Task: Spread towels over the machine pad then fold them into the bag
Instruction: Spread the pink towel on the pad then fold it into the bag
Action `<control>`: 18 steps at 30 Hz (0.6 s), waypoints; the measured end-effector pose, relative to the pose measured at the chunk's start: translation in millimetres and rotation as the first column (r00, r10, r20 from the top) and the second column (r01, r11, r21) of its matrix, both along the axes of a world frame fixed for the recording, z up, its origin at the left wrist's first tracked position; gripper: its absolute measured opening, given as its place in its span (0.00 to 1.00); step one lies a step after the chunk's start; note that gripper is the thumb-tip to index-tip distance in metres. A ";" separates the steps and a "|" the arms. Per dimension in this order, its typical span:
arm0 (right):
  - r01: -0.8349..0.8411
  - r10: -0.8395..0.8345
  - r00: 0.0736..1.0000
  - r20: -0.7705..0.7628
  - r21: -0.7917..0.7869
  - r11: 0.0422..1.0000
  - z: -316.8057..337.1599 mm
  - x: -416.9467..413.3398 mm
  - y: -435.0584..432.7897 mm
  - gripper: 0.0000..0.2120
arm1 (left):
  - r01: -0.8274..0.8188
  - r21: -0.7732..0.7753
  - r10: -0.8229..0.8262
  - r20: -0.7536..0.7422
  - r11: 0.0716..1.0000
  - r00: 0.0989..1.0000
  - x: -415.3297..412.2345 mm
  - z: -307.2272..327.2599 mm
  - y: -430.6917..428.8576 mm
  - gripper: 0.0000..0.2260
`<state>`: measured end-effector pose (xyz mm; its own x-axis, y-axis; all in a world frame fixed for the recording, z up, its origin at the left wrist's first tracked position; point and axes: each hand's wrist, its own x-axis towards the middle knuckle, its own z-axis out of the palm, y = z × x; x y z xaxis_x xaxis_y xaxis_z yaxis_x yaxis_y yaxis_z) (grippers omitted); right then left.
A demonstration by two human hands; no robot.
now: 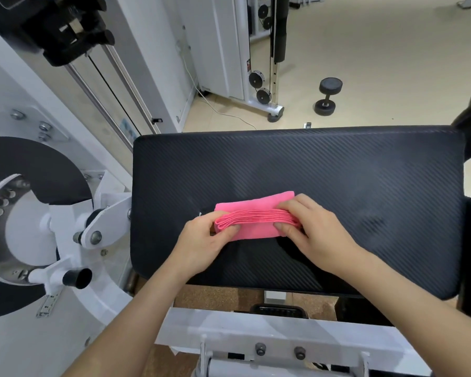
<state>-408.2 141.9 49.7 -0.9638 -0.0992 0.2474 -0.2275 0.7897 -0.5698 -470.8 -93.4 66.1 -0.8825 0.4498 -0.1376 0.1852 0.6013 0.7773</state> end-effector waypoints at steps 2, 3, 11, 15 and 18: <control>0.035 -0.035 0.999 0.001 -0.021 0.999 0.0 -2.9 -0.7 0.12 | -0.025 0.011 0.025 0.001 1.000 1.000 1.9 -1.9 0.6 0.11; 0.044 -0.044 0.999 0.002 -0.029 0.999 0.5 -4.5 -1.2 0.11 | -0.036 0.013 0.036 0.000 0.999 0.999 2.9 -2.4 1.2 0.11; 0.141 -0.135 0.989 0.051 -0.119 0.983 -2.9 -11.8 -5.0 0.10 | -0.277 0.084 0.286 -0.112 0.957 0.952 10.5 -8.4 19.0 0.07; 0.186 -0.186 0.982 0.017 -0.179 0.966 -6.2 -14.5 -10.7 0.15 | -0.352 0.124 0.371 -0.206 0.928 0.906 11.9 -9.8 25.9 0.10; 0.182 -0.185 0.983 -0.004 -0.170 0.969 -9.6 -13.3 -14.8 0.17 | -0.322 0.020 0.292 -0.483 0.946 0.826 7.3 -14.0 28.6 0.14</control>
